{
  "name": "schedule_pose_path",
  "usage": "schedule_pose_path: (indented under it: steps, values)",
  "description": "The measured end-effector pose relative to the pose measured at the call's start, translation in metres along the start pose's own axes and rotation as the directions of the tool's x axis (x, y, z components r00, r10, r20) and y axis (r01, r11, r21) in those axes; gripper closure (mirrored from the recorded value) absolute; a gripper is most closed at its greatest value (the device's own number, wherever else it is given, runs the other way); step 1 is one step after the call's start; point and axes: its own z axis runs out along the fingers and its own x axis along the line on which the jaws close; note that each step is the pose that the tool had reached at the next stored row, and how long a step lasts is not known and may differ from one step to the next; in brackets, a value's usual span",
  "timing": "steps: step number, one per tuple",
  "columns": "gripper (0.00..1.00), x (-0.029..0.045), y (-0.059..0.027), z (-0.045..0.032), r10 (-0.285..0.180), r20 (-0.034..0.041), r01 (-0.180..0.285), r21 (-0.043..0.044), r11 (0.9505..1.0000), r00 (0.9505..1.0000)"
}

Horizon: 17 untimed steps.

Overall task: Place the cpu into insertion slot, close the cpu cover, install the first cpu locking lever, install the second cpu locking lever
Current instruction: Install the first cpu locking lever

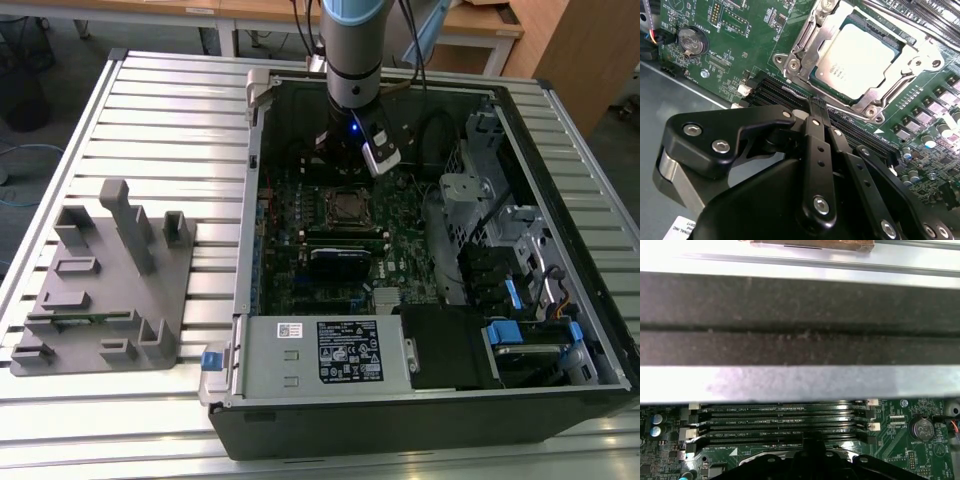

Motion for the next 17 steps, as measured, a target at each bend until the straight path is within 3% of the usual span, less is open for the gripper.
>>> schedule_pose_path:
  steps: [17]
  values:
    - [0.89, 0.0006, -0.0018, 0.0046, 0.012, 0.0025, -0.012, 0.0036, 0.9999, 0.9999]
